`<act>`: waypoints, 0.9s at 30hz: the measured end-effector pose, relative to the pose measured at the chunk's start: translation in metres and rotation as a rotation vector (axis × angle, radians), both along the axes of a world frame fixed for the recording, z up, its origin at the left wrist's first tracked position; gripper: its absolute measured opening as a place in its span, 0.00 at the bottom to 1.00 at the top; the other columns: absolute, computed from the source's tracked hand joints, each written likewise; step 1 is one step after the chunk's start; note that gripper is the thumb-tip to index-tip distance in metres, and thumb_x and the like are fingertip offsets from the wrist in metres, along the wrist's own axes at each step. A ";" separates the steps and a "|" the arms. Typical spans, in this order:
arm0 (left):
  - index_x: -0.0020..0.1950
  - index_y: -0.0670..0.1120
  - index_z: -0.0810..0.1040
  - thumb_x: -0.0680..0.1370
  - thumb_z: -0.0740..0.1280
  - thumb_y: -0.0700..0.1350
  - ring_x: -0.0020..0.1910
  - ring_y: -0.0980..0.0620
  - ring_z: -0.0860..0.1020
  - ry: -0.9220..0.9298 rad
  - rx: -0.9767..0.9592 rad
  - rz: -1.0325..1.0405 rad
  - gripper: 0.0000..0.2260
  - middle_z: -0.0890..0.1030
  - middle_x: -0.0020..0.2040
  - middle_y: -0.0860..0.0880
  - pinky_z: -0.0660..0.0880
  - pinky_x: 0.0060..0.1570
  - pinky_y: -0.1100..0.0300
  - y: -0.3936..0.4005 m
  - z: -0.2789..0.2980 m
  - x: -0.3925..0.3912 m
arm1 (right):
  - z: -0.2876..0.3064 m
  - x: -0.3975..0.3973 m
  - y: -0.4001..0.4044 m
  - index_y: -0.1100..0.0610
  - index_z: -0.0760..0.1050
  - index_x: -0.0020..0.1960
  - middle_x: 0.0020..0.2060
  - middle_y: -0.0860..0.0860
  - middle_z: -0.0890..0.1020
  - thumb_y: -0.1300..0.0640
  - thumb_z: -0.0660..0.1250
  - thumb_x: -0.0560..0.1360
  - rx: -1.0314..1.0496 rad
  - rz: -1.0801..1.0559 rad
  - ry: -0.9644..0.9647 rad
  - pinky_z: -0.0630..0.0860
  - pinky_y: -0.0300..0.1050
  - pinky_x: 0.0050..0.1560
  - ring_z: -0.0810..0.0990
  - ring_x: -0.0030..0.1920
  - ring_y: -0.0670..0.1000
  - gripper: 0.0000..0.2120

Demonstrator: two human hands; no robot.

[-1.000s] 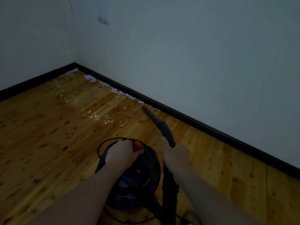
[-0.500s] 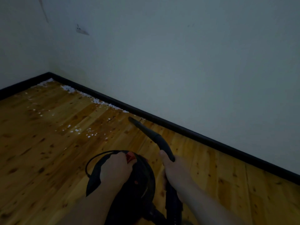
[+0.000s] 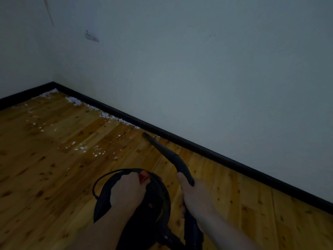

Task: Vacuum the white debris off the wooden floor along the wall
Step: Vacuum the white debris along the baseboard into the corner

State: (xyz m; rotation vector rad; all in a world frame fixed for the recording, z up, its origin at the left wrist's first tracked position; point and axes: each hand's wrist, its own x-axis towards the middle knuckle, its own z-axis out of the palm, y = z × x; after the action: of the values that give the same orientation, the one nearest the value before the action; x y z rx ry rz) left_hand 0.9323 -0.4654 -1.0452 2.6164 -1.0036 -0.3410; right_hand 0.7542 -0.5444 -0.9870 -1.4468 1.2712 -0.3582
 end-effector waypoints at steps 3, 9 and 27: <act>0.54 0.49 0.80 0.81 0.63 0.65 0.39 0.51 0.77 0.009 0.017 -0.002 0.20 0.80 0.45 0.51 0.73 0.36 0.55 -0.001 0.000 0.001 | -0.002 -0.004 -0.005 0.64 0.79 0.57 0.31 0.57 0.74 0.39 0.64 0.83 -0.001 -0.014 0.007 0.72 0.48 0.32 0.73 0.29 0.55 0.26; 0.54 0.49 0.80 0.81 0.64 0.64 0.39 0.52 0.79 -0.003 0.038 -0.007 0.19 0.80 0.44 0.52 0.73 0.34 0.57 -0.006 0.001 0.007 | 0.005 -0.007 -0.008 0.61 0.77 0.55 0.31 0.60 0.75 0.43 0.62 0.84 -0.003 -0.031 0.000 0.72 0.43 0.23 0.72 0.22 0.53 0.20; 0.54 0.49 0.79 0.81 0.65 0.64 0.40 0.51 0.79 0.025 0.059 -0.036 0.19 0.79 0.44 0.51 0.74 0.35 0.57 -0.003 -0.006 0.006 | 0.014 -0.029 0.002 0.60 0.78 0.54 0.27 0.58 0.76 0.42 0.62 0.84 0.029 -0.064 -0.028 0.74 0.46 0.28 0.75 0.25 0.56 0.21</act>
State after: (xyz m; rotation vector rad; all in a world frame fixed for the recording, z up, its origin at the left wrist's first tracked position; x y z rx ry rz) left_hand 0.9379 -0.4685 -1.0514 2.6424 -1.0494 -0.4173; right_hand 0.7251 -0.5429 -0.9731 -1.3744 1.2968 -0.3996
